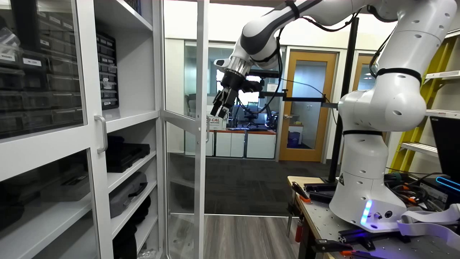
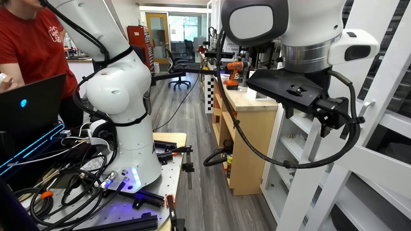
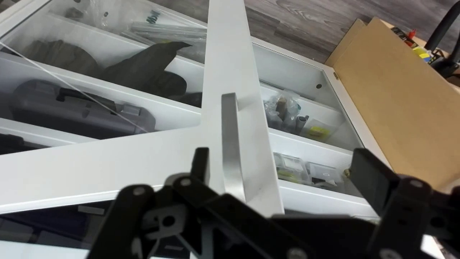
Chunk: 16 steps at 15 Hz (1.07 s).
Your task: Close the left door
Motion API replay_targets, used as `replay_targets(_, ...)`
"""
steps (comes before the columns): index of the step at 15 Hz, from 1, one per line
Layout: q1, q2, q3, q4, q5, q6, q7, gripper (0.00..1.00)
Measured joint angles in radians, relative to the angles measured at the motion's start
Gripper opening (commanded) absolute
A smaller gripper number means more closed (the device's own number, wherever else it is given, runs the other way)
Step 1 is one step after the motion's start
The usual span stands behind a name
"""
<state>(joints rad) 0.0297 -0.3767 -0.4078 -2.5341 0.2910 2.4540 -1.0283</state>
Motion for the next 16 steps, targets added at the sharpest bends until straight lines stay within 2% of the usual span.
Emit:
replay_targets(1, 0.000, 0.000, -0.001, 0.000, 0.007, -0.001, -0.019, 0.97)
replay_targets(2, 0.000, 0.000, -0.001, 0.000, 0.011, -0.004, -0.034, 0.74)
replay_targets(4, 0.000, 0.001, -0.001, 0.000, 0.014, -0.011, -0.057, 0.70)
replay_targets(10, -0.005, 0.007, -0.001, 0.000, 0.014, -0.039, -0.112, 0.29)
replay_targets(11, -0.005, 0.008, -0.001, 0.000, 0.014, -0.039, -0.125, 0.73)
replay_targets(12, -0.006, 0.010, -0.001, 0.000, 0.014, -0.040, -0.135, 0.69)
replay_targets(13, -0.007, 0.011, 0.000, 0.000, 0.013, -0.041, -0.139, 0.70)
replay_targets(16, -0.028, 0.020, 0.009, 0.000, -0.008, -0.041, -0.141, 0.88)
